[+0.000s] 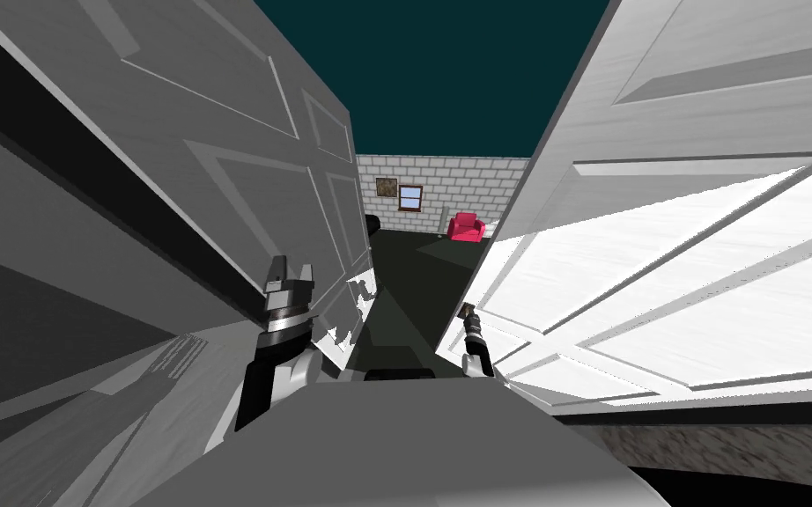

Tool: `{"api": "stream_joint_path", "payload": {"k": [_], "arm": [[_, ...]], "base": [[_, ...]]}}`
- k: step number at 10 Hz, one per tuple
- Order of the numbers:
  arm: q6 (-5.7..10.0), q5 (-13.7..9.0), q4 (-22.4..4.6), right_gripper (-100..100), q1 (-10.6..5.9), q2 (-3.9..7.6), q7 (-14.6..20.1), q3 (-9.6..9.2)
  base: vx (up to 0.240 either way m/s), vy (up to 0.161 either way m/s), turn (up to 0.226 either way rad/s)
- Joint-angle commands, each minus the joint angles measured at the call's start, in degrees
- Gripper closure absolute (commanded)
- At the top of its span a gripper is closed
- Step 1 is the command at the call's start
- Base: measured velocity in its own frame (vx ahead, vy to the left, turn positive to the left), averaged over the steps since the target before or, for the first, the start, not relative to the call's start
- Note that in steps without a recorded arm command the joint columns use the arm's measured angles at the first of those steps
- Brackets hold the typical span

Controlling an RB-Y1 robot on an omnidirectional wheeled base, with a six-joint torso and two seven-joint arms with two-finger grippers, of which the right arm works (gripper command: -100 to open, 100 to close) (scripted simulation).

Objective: Push the door open

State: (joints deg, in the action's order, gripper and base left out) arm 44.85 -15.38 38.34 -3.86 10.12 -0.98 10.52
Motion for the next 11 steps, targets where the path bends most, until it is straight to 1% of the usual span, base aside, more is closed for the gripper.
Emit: {"api": "stream_joint_path", "payload": {"k": [1,2,4,5,7,11], "arm": [[1.07,-0.5,-2.0,100,-0.73,1.05,0.1,1.06],[1.18,-1.1,-2.2,100,-0.69,1.17,-0.3,2.11],[1.32,-1.8,-2.6,100,-0.63,1.33,-0.8,3.49],[1.32,-1.8,-2.6,100,-0.63,1.33,-0.8,3.49],[1.48,-2.7,-2.9,100,-0.57,1.53,-1.4,5.11],[1.71,-3.9,-3.5,100,-0.49,1.78,-2.1,7.29]], "base": [[0.150,0.025,-0.052],[0.136,0.002,-0.040],[0.191,0.022,-0.073],[0.145,0.008,-0.030],[0.169,0.021,-0.042],[0.201,0.024,-0.060]]}}
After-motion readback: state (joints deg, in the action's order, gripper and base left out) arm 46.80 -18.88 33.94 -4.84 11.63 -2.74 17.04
